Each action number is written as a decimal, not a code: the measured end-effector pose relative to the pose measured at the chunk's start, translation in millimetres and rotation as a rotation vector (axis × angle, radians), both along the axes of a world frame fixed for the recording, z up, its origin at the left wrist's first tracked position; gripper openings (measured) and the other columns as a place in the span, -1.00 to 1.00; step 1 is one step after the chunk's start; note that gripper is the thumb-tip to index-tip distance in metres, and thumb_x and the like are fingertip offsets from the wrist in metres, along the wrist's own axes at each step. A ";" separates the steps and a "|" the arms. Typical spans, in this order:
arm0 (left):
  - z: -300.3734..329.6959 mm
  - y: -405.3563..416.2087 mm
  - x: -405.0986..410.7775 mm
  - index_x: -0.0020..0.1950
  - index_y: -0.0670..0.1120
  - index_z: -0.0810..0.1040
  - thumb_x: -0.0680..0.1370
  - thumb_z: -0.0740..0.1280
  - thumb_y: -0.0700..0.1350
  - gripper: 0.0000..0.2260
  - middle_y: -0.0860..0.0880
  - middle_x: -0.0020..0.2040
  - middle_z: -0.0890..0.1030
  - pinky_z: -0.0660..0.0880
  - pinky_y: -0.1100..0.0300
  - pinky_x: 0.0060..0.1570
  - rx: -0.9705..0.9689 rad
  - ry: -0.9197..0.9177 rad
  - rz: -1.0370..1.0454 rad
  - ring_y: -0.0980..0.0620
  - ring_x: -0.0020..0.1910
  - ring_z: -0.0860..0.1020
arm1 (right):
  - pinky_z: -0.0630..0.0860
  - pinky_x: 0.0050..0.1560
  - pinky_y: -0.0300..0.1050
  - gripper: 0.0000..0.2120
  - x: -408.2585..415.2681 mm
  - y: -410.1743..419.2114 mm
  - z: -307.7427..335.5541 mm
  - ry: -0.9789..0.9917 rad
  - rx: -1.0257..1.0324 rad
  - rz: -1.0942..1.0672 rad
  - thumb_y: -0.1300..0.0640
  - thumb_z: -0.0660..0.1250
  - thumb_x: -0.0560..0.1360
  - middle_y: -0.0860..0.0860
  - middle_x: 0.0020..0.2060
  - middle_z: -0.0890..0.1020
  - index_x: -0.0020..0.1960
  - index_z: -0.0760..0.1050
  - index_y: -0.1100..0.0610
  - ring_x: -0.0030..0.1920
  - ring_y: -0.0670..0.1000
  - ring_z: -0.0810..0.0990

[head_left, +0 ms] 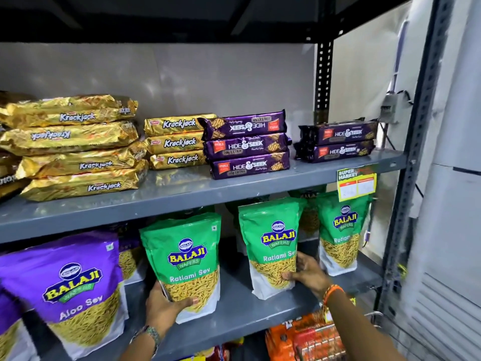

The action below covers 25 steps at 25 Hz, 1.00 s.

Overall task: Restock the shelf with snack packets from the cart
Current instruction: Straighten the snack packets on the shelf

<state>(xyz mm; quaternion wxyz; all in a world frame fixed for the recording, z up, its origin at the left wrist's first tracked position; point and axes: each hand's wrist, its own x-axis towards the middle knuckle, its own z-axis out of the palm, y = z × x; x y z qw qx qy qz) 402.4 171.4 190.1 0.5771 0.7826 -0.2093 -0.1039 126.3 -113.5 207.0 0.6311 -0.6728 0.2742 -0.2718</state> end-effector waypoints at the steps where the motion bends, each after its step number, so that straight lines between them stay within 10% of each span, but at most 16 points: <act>1: 0.5 0.3 -0.9 0.02 0.02 0.54 -0.07 0.72 -0.07 -0.29 0.08 -0.12 0.72 0.64 0.01 -0.03 0.003 -0.002 0.002 0.00 -0.11 0.70 | 0.64 0.09 -0.11 -0.48 1.4 1.6 0.8 -0.005 0.001 -0.001 0.40 0.58 0.27 0.09 0.12 0.72 0.17 0.57 0.14 0.14 0.03 0.69; 25: 8.4 -1.3 -11.5 0.14 -0.11 0.55 0.03 0.71 -0.26 -0.28 -0.02 -0.08 0.70 0.61 0.03 0.04 -0.038 0.078 -0.002 -0.08 -0.05 0.69 | 0.51 0.32 0.15 -0.53 -4.4 16.3 21.6 0.038 0.011 0.007 0.47 0.50 0.34 0.12 0.10 0.66 0.15 0.50 0.13 0.26 0.20 0.57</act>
